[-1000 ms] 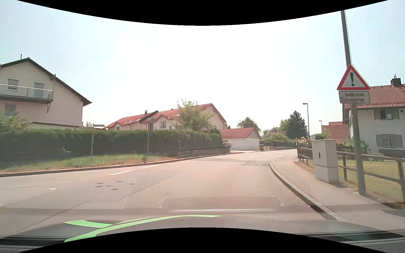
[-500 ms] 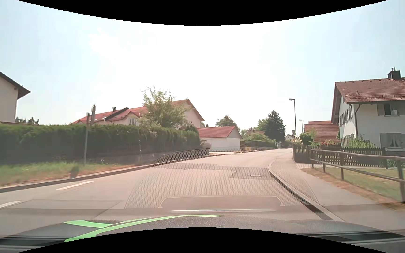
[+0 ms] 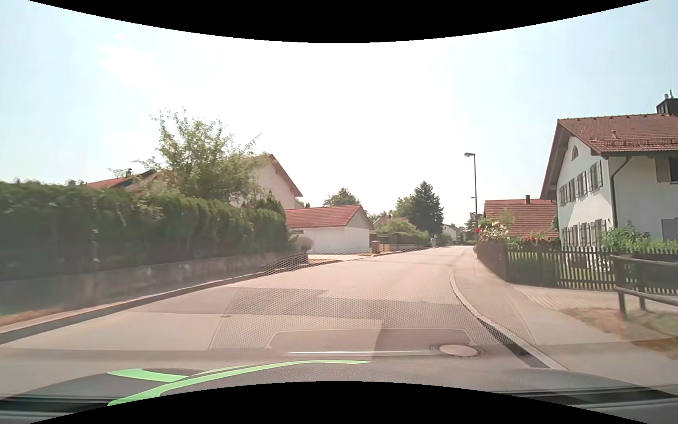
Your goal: Follow the waypoints while adhering to traffic rules and regulations
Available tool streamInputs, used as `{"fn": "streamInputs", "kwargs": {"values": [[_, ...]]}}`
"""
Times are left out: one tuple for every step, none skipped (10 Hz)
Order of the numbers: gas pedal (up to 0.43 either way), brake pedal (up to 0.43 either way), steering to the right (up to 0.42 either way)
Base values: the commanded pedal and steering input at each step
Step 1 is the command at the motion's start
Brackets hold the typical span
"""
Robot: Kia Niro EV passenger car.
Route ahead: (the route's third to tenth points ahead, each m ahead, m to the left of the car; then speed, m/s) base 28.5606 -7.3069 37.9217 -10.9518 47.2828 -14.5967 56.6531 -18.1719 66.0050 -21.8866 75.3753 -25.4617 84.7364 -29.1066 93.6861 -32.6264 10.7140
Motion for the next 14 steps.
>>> {"fn": "streamInputs", "kwargs": {"values": [[0.189, 0.0, 0.092], [0.189, 0.0, 0.092], [0.189, 0.0, 0.092], [0.189, 0.0, 0.092], [0.197, 0.0, 0.092], [0.197, 0.0, 0.091], [0.197, 0.0, 0.087], [0.209, 0.0, 0.086], [0.209, 0.0, 0.083], [0.209, 0.0, 0.082], [0.209, 0.0, 0.081], [0.22, 0.0, 0.076], [0.22, 0.0, 0.071], [0.22, 0.0, 0.067]]}}
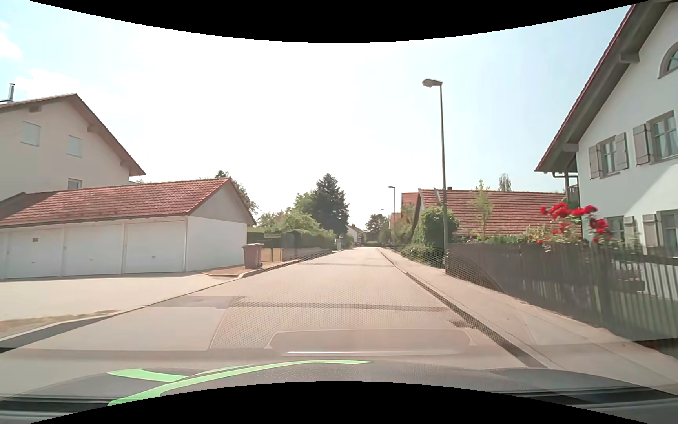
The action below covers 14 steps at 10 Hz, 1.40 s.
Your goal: Follow the waypoints while adhering to traffic rules and regulations
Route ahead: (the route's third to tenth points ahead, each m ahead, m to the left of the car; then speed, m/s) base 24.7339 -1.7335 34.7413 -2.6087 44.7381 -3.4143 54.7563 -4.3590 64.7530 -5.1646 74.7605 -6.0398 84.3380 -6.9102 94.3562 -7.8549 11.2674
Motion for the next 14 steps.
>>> {"fn": "streamInputs", "kwargs": {"values": [[0.22, 0.0, 0.061], [0.22, 0.0, 0.054], [0.22, 0.0, 0.049], [0.22, 0.0, 0.04], [0.22, 0.0, 0.029], [0.22, 0.0, 0.018], [0.22, 0.0, 0.01], [0.22, 0.0, 0.007], [0.22, 0.0, 0.007], [0.22, 0.0, 0.007], [0.22, 0.0, 0.007], [0.22, 0.0, 0.006], [0.22, 0.0, 0.006], [0.22, 0.0, 0.006]]}}
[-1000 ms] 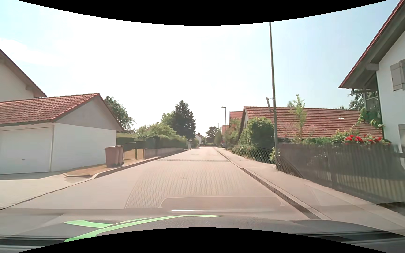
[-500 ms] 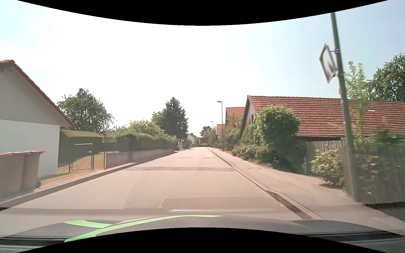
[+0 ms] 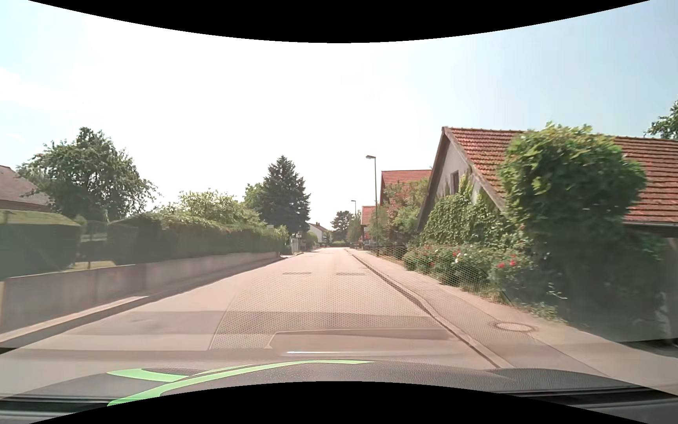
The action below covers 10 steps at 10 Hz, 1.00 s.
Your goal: Follow the waypoints while adhering to traffic rules and regulations
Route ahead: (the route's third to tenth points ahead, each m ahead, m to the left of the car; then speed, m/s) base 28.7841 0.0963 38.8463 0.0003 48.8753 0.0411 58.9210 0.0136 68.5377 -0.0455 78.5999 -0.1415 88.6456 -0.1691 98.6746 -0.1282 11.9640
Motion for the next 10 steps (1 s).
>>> {"fn": "streamInputs", "kwargs": {"values": [[0.22, 0.0, 0.006], [0.22, 0.0, 0.006], [0.22, 0.0, 0.005], [0.209, 0.0, 0.003], [0.209, 0.0, 0.001], [0.209, 0.0, 0.0], [0.209, 0.0, 0.0], [0.209, 0.0, -0.001], [0.209, 0.0, -0.001], [0.209, 0.0, -0.001]]}}
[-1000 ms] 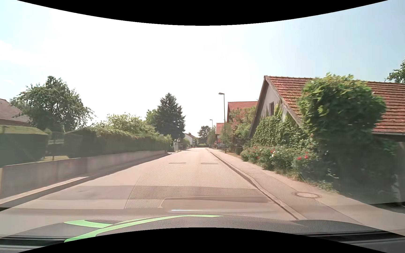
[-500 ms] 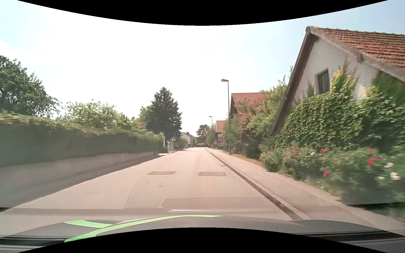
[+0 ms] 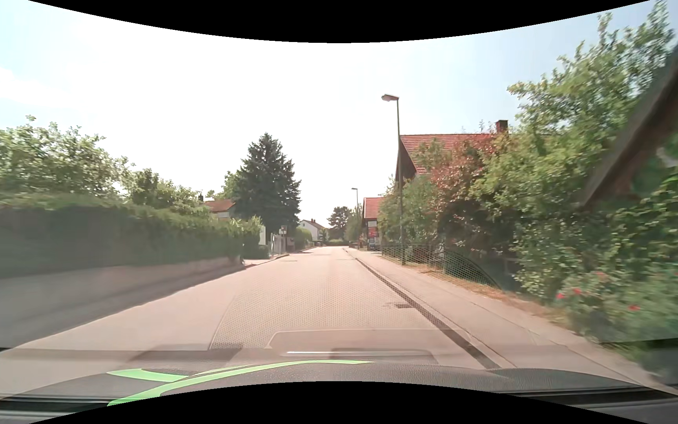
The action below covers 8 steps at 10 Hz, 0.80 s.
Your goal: Follow the waypoints while adhering to traffic rules and regulations
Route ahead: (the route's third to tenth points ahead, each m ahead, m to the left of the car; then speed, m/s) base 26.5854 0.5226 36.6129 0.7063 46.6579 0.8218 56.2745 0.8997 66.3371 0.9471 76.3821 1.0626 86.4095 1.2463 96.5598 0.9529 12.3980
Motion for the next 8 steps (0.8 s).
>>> {"fn": "streamInputs", "kwargs": {"values": [[0.209, 0.0, -0.002], [0.197, 0.0, -0.004], [0.189, 0.0, -0.004], [0.189, 0.0, -0.004], [0.189, 0.0, -0.003], [0.189, 0.0, -0.002], [0.189, 0.0, -0.003], [0.189, 0.0, -0.002]]}}
